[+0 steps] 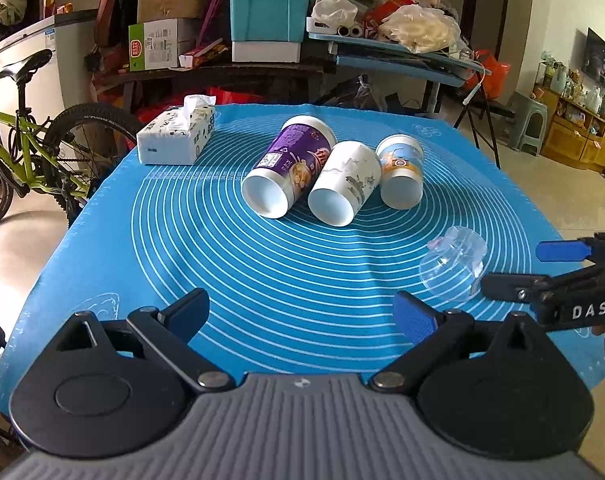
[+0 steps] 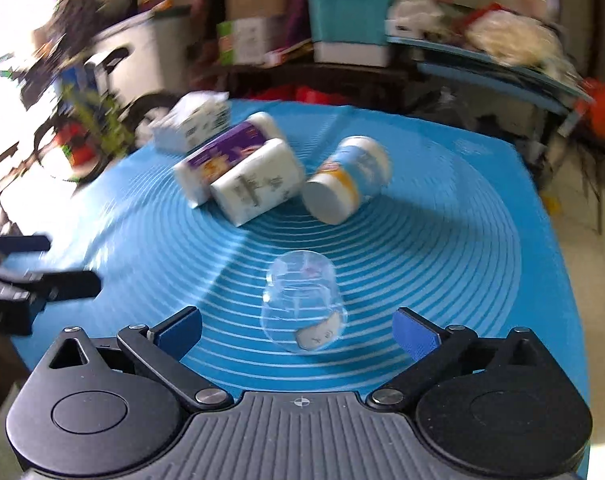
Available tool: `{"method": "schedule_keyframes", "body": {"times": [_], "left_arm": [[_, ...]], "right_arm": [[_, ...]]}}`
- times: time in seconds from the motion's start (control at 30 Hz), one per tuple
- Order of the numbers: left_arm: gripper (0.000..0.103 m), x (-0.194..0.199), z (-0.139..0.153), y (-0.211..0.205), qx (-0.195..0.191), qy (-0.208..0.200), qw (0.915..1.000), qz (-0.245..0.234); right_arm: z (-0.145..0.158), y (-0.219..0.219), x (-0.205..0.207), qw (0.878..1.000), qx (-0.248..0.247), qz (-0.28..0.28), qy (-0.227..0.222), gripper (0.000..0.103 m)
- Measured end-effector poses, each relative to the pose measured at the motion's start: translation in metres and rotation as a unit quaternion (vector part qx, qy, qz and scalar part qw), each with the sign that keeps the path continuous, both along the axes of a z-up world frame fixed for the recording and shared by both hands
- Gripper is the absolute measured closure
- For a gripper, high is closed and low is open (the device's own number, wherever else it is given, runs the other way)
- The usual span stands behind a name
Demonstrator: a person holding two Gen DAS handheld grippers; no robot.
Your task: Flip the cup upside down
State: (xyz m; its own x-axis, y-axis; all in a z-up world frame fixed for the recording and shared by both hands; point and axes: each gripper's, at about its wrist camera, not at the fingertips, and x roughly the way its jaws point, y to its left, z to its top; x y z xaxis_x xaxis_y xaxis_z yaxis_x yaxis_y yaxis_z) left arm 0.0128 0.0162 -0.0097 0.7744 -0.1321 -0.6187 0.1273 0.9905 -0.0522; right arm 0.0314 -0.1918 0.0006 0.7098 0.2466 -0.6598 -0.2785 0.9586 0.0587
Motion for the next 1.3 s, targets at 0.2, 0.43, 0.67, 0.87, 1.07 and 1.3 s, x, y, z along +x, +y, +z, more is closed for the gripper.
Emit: {"method": "schedule_keyframes", "body": {"times": [0.2, 0.43, 0.67, 0.87, 1.07, 1.3], "left_arm": [[0.006, -0.012, 0.003, -0.003, 0.007, -0.007, 0.9999, -0.006], [0.006, -0.02, 0.009, -0.006, 0.007, -0.017, 0.9998, -0.004], [0.006, -0.029, 0.01, -0.01, 0.01, -0.022, 0.9996, -0.016], [0.006, -0.038, 0.012, -0.012, 0.011, -0.028, 0.9993, -0.02], [0.006, -0.045, 0.011, -0.016, 0.018, -0.035, 0.9987, -0.033], [0.006, -0.048, 0.008, -0.02, 0.021, -0.033, 0.9984, -0.042]], "right_arm": [[0.001, -0.007, -0.027, 0.999, 0.031, -0.02, -0.015, 0.0], [0.009, 0.0, -0.064, 0.998, 0.027, -0.018, -0.053, 0.0], [0.018, 0.005, -0.09, 0.997, 0.025, -0.018, -0.077, 0.0], [0.019, 0.003, -0.106, 0.995, 0.034, -0.026, -0.086, 0.0], [0.017, 0.0, -0.114, 0.996, 0.035, -0.028, -0.084, 0.0], [0.018, -0.003, -0.115, 0.995, 0.041, -0.031, -0.086, 0.0]]}}
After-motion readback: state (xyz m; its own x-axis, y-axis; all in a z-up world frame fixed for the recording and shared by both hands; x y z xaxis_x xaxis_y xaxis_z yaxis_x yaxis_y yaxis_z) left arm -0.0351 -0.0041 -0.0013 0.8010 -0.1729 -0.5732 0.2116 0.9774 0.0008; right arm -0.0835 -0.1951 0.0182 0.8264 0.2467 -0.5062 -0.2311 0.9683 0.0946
